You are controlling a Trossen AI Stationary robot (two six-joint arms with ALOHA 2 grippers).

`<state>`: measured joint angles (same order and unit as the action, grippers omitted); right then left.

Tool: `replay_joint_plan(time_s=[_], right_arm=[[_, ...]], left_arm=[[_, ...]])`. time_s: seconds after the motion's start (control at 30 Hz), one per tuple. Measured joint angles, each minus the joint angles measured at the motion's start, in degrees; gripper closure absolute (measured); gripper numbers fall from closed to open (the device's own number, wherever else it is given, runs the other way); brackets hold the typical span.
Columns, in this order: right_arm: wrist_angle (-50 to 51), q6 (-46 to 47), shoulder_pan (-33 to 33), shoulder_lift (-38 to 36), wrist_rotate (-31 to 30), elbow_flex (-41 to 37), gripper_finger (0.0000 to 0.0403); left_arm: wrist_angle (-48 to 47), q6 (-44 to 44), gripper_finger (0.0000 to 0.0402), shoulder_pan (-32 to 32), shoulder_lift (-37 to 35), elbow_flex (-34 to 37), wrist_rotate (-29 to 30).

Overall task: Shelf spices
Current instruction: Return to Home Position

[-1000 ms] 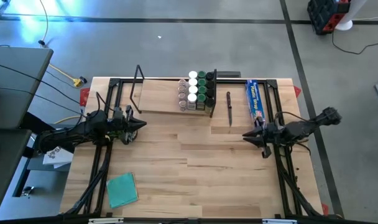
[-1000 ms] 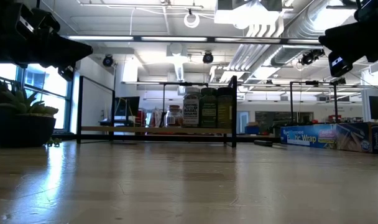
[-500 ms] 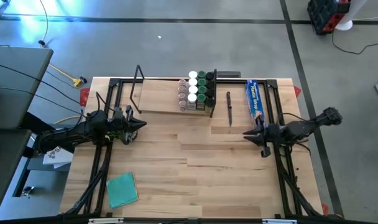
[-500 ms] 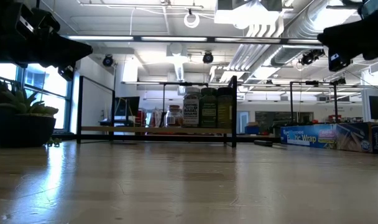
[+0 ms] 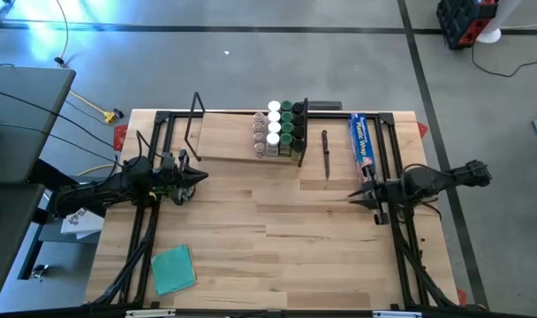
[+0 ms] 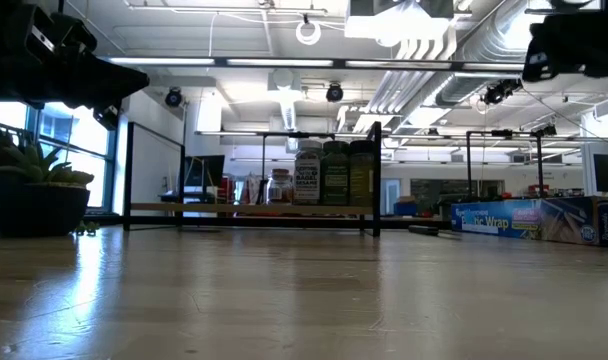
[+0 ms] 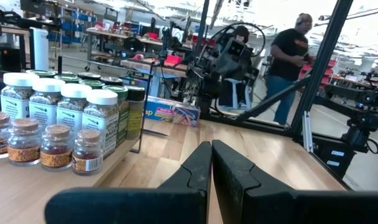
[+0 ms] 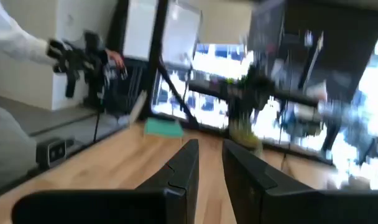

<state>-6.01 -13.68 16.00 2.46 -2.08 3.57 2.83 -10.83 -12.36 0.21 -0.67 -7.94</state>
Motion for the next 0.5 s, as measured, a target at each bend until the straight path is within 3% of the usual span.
replay_joint_plan(time_s=[0.27,0.5], right_arm=[[10.2,2.9,-4.7,0.0,9.8,0.0,0.0337],[8.0,6.5,-5.4,0.0,10.1,0.1,0.0337]], left_arm=[[0.0,0.0,0.0393,0.0,0.0,0.0,0.0],[0.0,0.0,0.0393,1.9,0.0,0.0,0.0]])
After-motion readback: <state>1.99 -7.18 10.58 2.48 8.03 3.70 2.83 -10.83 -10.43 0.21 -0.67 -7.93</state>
